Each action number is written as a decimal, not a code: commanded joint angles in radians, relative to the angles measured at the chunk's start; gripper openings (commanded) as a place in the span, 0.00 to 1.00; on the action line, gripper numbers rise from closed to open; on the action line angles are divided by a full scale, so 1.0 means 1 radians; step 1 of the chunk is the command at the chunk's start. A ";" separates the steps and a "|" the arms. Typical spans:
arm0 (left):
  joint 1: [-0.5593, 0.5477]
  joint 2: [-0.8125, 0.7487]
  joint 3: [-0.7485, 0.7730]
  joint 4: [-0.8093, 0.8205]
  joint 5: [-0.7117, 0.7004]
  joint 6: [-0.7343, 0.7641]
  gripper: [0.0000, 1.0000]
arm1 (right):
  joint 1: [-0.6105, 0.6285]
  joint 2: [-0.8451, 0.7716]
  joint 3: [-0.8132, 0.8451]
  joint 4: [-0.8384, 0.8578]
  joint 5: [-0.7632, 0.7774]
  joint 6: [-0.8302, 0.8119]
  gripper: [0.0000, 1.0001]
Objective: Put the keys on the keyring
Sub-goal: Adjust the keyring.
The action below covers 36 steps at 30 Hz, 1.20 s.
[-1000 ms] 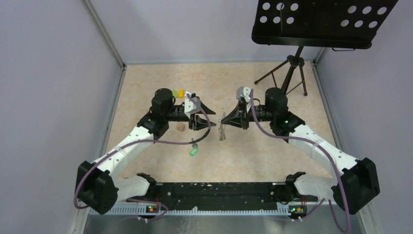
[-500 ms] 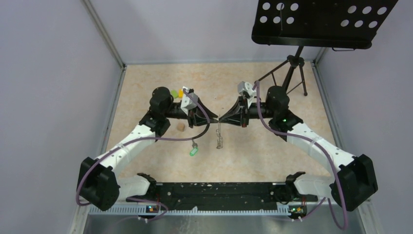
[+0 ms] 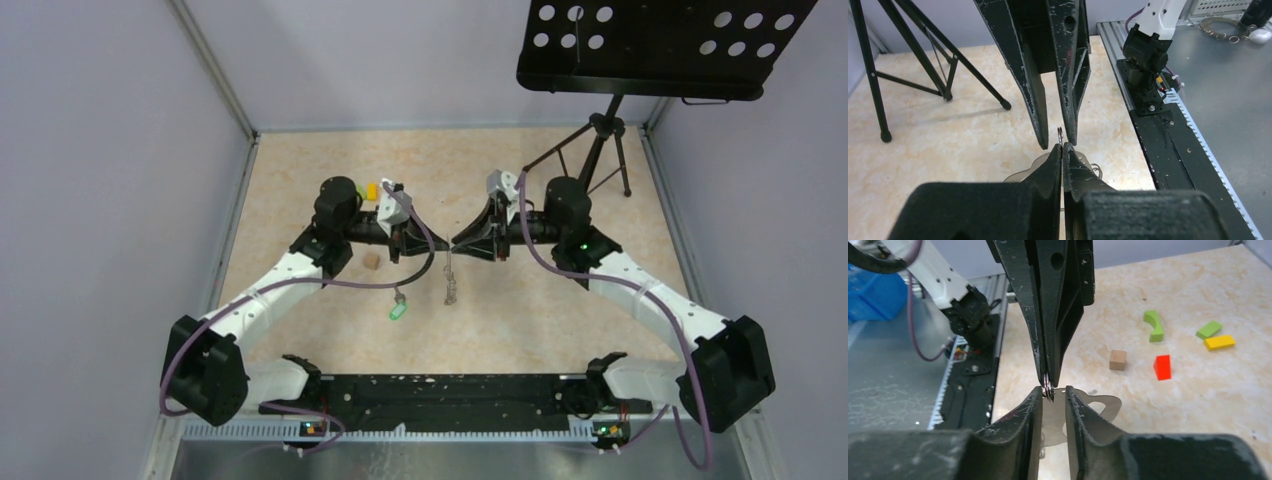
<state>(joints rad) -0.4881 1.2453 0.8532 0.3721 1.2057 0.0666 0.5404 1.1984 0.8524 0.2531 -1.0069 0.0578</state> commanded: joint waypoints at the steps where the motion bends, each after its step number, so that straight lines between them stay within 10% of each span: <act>1: -0.034 -0.023 0.115 -0.338 -0.110 0.315 0.00 | -0.002 -0.063 0.052 -0.169 0.097 -0.241 0.30; 7: -0.122 0.010 0.271 -0.751 -0.351 0.581 0.00 | 0.009 -0.126 0.049 -0.310 0.182 -0.439 0.49; 13: -0.188 0.026 0.328 -0.808 -0.440 0.595 0.00 | 0.045 -0.095 0.051 -0.319 0.181 -0.459 0.48; 27: -0.188 0.011 0.259 -0.641 -0.361 0.467 0.00 | 0.068 -0.034 0.025 -0.260 0.128 -0.381 0.33; 36: -0.188 0.011 0.241 -0.630 -0.365 0.463 0.00 | 0.073 -0.029 0.034 -0.233 0.139 -0.372 0.00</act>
<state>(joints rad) -0.6754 1.2659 1.1011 -0.3149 0.8181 0.5438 0.6022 1.1671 0.8532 -0.0296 -0.8497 -0.3172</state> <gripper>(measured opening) 0.003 0.070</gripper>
